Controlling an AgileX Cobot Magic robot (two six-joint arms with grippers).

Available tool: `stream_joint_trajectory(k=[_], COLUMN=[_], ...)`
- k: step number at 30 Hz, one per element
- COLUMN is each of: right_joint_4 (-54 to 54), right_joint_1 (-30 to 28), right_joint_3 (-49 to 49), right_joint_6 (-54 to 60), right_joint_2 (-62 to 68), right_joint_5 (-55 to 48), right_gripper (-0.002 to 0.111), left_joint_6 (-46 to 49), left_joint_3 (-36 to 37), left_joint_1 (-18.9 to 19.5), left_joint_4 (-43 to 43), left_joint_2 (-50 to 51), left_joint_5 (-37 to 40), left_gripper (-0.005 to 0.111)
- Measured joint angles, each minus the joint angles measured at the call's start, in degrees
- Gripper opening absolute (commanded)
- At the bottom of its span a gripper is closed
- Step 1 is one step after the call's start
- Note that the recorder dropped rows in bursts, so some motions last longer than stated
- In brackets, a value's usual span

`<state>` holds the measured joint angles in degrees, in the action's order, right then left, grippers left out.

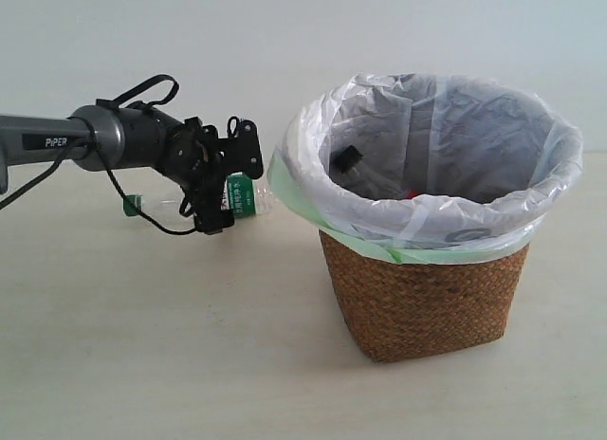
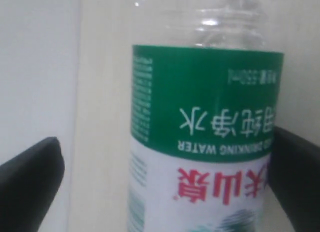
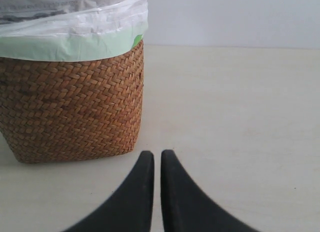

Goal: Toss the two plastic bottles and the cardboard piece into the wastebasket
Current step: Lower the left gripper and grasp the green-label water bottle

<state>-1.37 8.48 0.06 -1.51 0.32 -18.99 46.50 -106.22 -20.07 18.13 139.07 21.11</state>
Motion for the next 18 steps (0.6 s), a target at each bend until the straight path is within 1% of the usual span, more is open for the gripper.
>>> stream_joint_trajectory(k=[2,4,5,6,7,12,18], right_joint_4=[0.0,0.0,0.0,0.0,0.0,0.0,0.0], right_joint_1=[0.0,0.0,0.0,0.0,0.0,0.0,0.0], right_joint_3=[0.0,0.0,0.0,0.0,0.0,0.0,0.0], right_joint_6=[0.0,0.0,0.0,0.0,0.0,0.0,0.0], right_joint_2=[0.0,0.0,0.0,0.0,0.0,0.0,0.0], right_joint_5=[0.0,0.0,0.0,0.0,0.0,0.0,0.0], right_gripper=[0.002,0.002,0.002,0.002,0.002,0.002,0.002], left_joint_6=[-0.51,-0.9,-0.9,-1.01,-1.01,-1.84,-5.72], left_joint_3=[0.0,0.0,0.0,0.0,0.0,-0.13,-0.09], left_joint_1=[0.0,0.0,0.0,0.0,0.0,0.0,0.0], left_joint_4=[0.09,0.24,0.39,0.49,1.09,1.33,1.13], left_joint_2=[0.14,0.36,0.69,0.85,0.96,0.85,-1.61], left_joint_5=[-1.25,-1.22,-0.6,-0.21,-0.09,2.79,11.34], left_gripper=[0.085,0.051,0.035,0.015,0.005,0.004,0.004])
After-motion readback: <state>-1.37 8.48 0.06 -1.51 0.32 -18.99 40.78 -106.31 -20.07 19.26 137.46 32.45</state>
